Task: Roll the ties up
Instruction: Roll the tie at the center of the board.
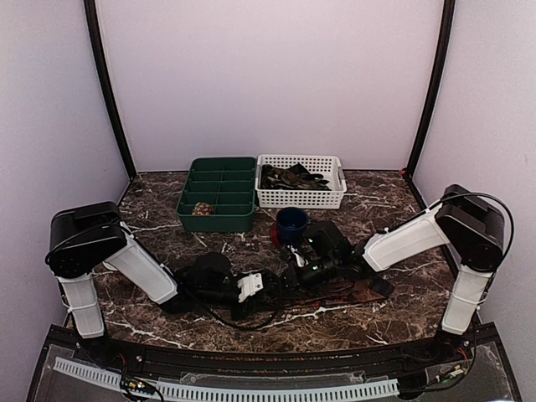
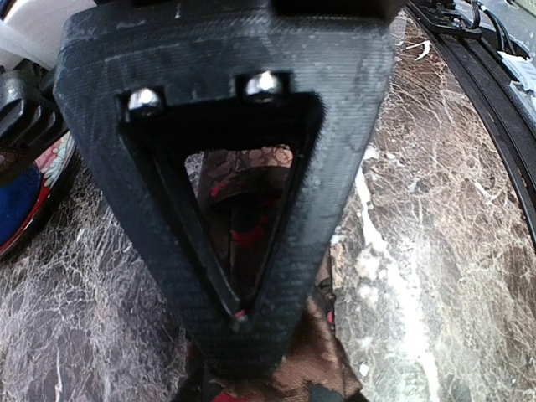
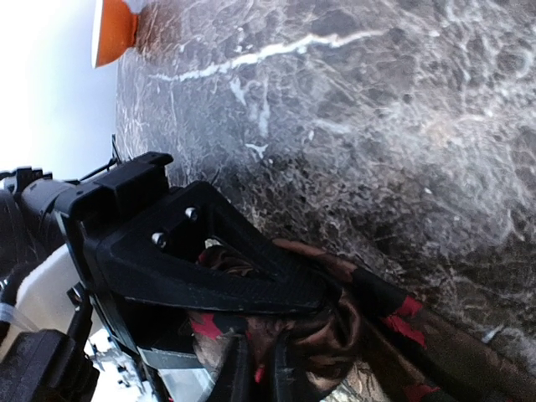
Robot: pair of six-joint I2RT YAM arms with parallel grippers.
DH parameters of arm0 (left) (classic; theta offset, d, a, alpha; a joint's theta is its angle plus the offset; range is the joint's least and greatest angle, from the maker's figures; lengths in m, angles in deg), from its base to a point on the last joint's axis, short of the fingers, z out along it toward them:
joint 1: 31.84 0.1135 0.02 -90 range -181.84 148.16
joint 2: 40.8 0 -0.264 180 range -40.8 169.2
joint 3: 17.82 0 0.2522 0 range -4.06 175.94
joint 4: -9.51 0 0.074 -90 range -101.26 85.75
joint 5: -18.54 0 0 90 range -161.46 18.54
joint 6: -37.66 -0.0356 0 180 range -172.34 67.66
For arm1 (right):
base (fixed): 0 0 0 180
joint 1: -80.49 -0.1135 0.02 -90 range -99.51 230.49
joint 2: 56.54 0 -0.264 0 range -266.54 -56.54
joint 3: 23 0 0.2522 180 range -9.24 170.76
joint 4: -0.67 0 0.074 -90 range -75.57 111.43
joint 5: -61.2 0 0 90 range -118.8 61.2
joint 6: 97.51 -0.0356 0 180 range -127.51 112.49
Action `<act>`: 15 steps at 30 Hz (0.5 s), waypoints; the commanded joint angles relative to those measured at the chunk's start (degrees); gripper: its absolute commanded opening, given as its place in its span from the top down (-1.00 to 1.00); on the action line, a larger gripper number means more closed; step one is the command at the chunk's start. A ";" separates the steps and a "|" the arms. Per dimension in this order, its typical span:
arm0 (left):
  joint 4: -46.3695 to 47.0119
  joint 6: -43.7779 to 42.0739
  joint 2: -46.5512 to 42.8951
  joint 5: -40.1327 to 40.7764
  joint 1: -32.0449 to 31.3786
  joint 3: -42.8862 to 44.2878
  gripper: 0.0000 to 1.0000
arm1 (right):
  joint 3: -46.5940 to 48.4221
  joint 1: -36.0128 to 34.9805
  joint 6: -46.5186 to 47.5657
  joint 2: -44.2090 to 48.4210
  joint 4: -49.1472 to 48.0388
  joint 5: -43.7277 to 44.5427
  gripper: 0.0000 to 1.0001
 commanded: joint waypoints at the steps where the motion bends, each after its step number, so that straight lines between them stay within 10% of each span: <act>1: -6.72 -0.33 2.63 2.30 -0.19 -0.64 0.45 | -1.07 -2.08 1.22 -3.70 -0.01 0.42 1.00; 15: -1.68 2.66 -7.05 1.60 -0.19 -1.23 -0.75 | -9.77 -0.05 -0.14 -2.47 -7.22 1.64 1.00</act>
